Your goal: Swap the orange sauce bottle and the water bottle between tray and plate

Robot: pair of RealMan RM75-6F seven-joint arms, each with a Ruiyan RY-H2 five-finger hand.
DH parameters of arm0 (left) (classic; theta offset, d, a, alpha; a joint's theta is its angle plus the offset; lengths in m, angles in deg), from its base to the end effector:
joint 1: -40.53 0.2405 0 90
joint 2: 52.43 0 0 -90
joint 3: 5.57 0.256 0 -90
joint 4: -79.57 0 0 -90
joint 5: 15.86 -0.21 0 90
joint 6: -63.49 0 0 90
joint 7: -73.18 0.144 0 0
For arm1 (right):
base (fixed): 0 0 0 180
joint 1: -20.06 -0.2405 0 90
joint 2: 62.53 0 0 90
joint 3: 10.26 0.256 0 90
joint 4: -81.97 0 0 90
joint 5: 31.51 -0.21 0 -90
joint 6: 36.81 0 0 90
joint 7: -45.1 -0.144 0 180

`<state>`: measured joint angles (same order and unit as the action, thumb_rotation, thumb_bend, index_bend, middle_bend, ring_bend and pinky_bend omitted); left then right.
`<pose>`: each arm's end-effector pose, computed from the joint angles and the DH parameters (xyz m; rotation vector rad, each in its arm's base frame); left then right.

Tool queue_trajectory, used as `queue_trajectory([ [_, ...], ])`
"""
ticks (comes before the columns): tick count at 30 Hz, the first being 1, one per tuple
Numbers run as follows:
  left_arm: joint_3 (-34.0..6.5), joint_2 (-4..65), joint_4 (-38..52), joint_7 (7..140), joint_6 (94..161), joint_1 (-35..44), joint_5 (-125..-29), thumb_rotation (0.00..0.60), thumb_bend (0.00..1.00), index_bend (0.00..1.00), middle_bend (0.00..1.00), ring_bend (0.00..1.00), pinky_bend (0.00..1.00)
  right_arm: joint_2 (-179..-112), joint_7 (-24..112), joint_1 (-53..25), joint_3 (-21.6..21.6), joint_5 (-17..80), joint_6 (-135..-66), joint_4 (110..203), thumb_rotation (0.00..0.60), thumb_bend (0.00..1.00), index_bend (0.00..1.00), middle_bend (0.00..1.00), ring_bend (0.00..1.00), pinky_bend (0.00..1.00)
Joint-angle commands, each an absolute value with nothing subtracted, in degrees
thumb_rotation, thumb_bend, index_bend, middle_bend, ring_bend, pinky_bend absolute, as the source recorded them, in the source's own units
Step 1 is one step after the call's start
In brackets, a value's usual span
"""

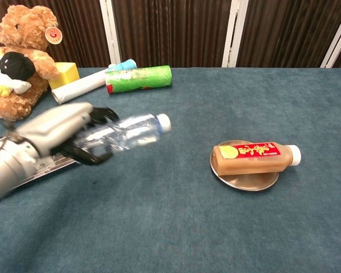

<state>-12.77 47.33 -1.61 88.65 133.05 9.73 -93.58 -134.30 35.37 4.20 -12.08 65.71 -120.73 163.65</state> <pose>-0.1572 0.2829 -0.0454 -1.7185 -0.9720 -1.1452 -0.2797 -0.2196 0.1069 1.6961 -0.8668 1.1441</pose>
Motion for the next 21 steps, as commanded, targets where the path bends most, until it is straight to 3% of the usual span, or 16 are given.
queue_trajectory([
  [1,-13.0,41.6,-0.6,82.4,135.2,11.6,-95.6,0.600,0.56,0.81,0.88,0.80,0.94,-134.3,35.7,4.3,-12.2,66.2,-120.9,163.8,0.600,0.12,0.00,0.02,0.00,0.15],
  [6,-12.4,37.6,6.4,72.0,134.1,13.2,-95.6,0.600,0.54,0.81,0.88,0.80,0.94,-134.2,36.1,4.5,-12.8,67.3,-121.0,164.4,0.600,0.12,0.00,0.02,0.00,0.15],
  [12,-9.9,40.5,19.3,63.4,132.0,14.3,-96.7,0.600,0.52,0.79,0.86,0.78,0.91,-134.7,37.8,4.6,-13.3,67.9,-120.1,164.9,0.600,0.12,0.00,0.02,0.00,0.15],
  [16,-9.2,43.0,25.3,63.7,131.0,14.4,-97.0,0.600,0.49,0.65,0.72,0.68,0.74,-134.8,38.0,4.4,-13.7,68.3,-119.5,165.3,0.600,0.12,0.00,0.02,0.00,0.15],
  [21,-8.6,43.8,27.5,61.0,129.5,14.4,-97.2,0.600,0.45,0.43,0.50,0.47,0.55,-135.2,38.5,4.5,-13.5,68.1,-119.1,165.2,0.600,0.12,0.00,0.02,0.00,0.15],
])
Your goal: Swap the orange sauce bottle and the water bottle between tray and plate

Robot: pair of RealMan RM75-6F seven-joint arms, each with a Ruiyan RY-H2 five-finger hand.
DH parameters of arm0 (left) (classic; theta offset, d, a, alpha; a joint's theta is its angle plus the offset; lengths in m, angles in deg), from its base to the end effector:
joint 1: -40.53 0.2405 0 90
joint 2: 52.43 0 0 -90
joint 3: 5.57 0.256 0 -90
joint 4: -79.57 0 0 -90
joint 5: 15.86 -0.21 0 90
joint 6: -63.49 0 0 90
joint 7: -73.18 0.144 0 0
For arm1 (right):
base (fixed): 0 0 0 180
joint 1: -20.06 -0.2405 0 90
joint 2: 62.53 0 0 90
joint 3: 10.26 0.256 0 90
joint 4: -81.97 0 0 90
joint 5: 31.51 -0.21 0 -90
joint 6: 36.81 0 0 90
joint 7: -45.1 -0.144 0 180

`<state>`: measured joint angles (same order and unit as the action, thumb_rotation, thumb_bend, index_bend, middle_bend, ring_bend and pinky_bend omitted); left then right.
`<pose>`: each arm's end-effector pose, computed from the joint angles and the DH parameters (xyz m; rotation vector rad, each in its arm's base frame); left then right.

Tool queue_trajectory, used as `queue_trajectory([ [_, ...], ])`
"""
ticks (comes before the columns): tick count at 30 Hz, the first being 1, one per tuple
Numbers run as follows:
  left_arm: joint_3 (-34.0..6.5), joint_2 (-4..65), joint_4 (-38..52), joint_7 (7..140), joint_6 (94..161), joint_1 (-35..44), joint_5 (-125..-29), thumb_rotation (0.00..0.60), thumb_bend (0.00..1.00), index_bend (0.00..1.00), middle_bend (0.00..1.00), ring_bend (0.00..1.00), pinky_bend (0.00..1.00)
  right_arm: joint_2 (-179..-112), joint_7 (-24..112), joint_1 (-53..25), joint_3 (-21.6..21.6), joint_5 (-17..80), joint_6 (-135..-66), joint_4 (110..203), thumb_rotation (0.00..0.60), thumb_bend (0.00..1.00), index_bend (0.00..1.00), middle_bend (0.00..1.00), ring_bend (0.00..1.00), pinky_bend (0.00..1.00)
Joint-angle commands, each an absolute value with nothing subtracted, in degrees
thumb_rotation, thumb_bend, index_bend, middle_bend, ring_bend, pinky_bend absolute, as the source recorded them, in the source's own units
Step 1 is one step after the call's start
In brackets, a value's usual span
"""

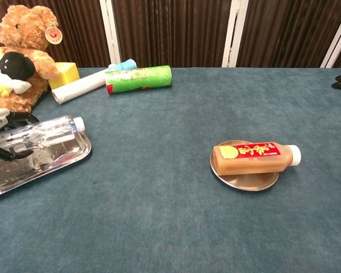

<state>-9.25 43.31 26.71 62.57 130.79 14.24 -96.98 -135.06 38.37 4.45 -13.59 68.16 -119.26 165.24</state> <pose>-0.3052 0.3111 0.0077 -1.5964 -0.9780 -0.9489 -0.2725 -0.2081 0.0913 1.7702 -0.8697 1.1189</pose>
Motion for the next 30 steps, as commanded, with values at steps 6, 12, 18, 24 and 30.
queue_trajectory([
  [6,-8.8,41.8,23.9,60.7,127.8,14.8,-96.3,0.600,0.40,0.05,0.17,0.12,0.24,-135.4,38.1,4.5,-13.5,68.0,-119.0,165.2,0.600,0.12,0.00,0.02,0.00,0.15],
  [12,-9.2,38.9,18.7,62.9,126.8,15.2,-95.2,0.600,0.38,0.00,0.04,0.00,0.16,-135.2,38.3,4.8,-13.5,68.0,-119.2,165.4,0.600,0.12,0.00,0.02,0.00,0.15],
  [18,-8.8,35.7,13.1,64.6,128.2,16.1,-95.8,0.600,0.37,0.00,0.03,0.00,0.16,-135.1,38.7,5.1,-13.4,68.0,-119.6,165.6,0.600,0.12,0.00,0.02,0.00,0.15],
  [24,-7.9,30.8,6.8,66.1,138.0,19.7,-100.2,0.600,0.37,0.00,0.01,0.00,0.11,-134.2,41.8,6.1,-13.6,67.3,-119.8,166.9,0.600,0.12,0.00,0.01,0.00,0.13],
  [30,-5.6,25.8,0.7,67.2,152.7,27.0,-105.9,0.600,0.37,0.00,0.00,0.00,0.03,-132.9,51.5,9.3,-12.9,63.9,-121.5,169.9,0.600,0.12,0.00,0.00,0.00,0.01],
])
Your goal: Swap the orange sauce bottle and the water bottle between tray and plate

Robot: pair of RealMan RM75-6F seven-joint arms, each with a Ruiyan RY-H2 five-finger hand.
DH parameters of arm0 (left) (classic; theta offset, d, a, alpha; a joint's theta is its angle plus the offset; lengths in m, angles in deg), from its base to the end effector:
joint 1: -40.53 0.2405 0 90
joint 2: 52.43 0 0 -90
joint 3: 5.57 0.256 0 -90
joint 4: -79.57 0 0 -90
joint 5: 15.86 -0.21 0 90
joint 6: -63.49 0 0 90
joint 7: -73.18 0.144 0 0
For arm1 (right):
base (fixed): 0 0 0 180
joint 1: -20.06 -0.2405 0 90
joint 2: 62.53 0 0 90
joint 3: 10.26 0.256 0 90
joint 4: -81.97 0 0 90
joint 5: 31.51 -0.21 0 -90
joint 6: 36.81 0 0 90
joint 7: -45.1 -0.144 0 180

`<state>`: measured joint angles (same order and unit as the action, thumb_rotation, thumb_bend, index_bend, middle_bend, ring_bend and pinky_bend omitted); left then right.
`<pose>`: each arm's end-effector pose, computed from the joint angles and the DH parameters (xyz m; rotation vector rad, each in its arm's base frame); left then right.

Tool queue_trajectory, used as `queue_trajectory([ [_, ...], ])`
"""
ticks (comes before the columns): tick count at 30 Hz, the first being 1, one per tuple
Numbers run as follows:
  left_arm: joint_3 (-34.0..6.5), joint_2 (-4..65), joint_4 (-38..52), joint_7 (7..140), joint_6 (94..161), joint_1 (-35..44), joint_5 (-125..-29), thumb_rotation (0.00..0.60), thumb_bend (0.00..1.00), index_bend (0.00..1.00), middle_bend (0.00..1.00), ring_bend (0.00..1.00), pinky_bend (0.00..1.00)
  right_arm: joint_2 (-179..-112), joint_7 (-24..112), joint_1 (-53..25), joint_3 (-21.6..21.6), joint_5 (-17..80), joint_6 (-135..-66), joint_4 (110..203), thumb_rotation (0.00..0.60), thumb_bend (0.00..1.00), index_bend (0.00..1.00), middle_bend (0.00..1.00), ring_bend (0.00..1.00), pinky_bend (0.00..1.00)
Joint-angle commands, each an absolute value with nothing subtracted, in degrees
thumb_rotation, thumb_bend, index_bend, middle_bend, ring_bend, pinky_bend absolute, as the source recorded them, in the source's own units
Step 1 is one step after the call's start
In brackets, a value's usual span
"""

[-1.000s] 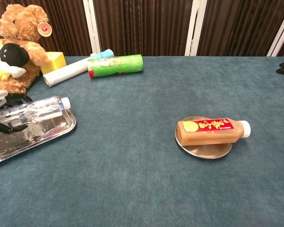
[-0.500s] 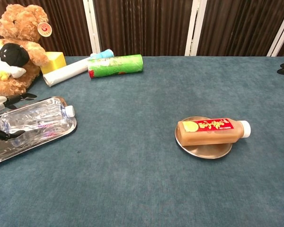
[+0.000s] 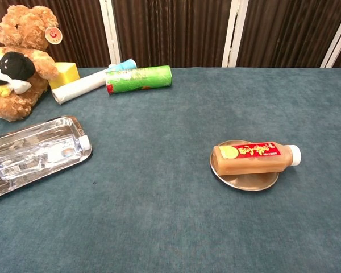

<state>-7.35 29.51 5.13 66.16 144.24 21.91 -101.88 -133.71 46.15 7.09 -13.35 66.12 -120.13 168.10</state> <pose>-0.2892 0.2543 0.0712 -1.5320 -0.9200 -1.1041 -0.2776 -0.1966 0.0996 1.7255 -0.8029 1.0193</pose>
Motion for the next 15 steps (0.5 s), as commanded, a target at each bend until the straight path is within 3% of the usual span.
queue_trajectory([
  [1,-5.2,25.4,0.1,67.7,154.2,28.1,-106.3,0.600,0.37,0.00,0.00,0.00,0.03,-132.8,52.7,9.9,-12.7,63.3,-122.0,170.2,0.600,0.12,0.00,0.00,0.00,0.00],
  [7,-3.7,21.0,-4.5,72.5,154.7,31.0,-105.6,0.600,0.39,0.00,0.00,0.00,0.01,-131.6,58.8,13.2,-11.1,59.4,-125.1,172.4,0.600,0.12,0.00,0.00,0.00,0.00],
  [15,-3.5,17.5,-9.6,75.5,147.6,30.0,-102.3,0.600,0.39,0.00,0.00,0.00,0.02,-130.8,59.0,13.1,-11.9,61.0,-123.6,172.9,0.600,0.12,0.00,0.00,0.00,0.00],
])
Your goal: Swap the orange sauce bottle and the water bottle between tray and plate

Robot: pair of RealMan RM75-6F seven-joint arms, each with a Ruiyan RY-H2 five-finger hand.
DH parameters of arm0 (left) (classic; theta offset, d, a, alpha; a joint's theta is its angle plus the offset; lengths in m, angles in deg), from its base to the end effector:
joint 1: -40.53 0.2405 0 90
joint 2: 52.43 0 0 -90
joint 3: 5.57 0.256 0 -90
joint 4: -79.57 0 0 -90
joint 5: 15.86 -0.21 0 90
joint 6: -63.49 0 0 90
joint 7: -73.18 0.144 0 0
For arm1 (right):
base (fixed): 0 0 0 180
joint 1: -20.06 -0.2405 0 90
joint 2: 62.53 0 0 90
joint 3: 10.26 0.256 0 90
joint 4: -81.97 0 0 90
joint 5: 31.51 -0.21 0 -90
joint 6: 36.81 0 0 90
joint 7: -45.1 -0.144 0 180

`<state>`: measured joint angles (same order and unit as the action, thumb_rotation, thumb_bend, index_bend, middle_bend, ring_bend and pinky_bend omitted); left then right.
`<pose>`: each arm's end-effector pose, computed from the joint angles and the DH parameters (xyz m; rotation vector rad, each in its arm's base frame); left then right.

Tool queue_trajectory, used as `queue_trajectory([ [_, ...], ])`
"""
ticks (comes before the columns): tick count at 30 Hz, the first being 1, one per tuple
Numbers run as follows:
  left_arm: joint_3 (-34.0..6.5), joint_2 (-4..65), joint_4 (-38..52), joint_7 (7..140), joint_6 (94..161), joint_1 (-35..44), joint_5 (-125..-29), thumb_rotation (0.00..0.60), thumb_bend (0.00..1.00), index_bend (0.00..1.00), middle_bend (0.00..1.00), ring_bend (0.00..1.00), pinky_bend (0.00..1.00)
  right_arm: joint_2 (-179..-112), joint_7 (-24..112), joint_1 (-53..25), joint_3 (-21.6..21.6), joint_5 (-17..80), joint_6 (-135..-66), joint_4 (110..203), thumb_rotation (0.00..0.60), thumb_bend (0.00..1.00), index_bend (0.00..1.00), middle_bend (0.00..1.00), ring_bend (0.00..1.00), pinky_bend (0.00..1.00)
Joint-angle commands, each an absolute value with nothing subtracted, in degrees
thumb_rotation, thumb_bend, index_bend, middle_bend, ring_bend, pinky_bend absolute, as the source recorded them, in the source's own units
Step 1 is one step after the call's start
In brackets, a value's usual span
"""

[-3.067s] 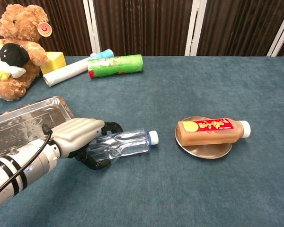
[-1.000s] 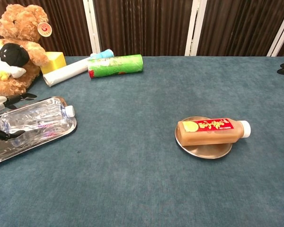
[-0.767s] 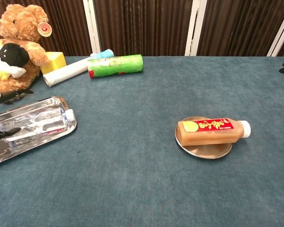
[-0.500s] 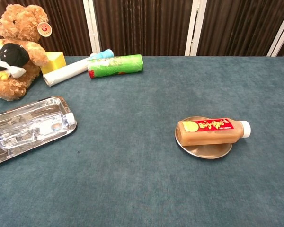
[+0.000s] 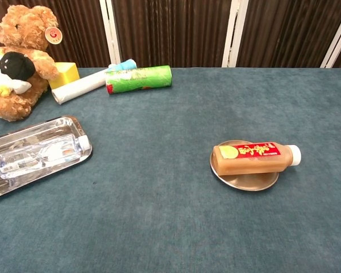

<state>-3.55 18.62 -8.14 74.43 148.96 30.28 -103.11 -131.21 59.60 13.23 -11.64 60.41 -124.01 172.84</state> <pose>-0.3010 0.1921 0.1151 -1.5019 -0.9019 -0.9496 -0.2924 -0.1745 0.1254 1.5692 -0.6968 0.8185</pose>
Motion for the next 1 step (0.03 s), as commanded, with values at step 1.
queue_trajectory([
  [1,-3.6,17.5,-9.7,75.4,147.7,30.1,-102.4,0.600,0.39,0.00,0.00,0.00,0.02,-130.8,58.7,13.1,-11.9,61.2,-123.5,172.9,0.600,0.12,0.00,0.00,0.00,0.00],
])
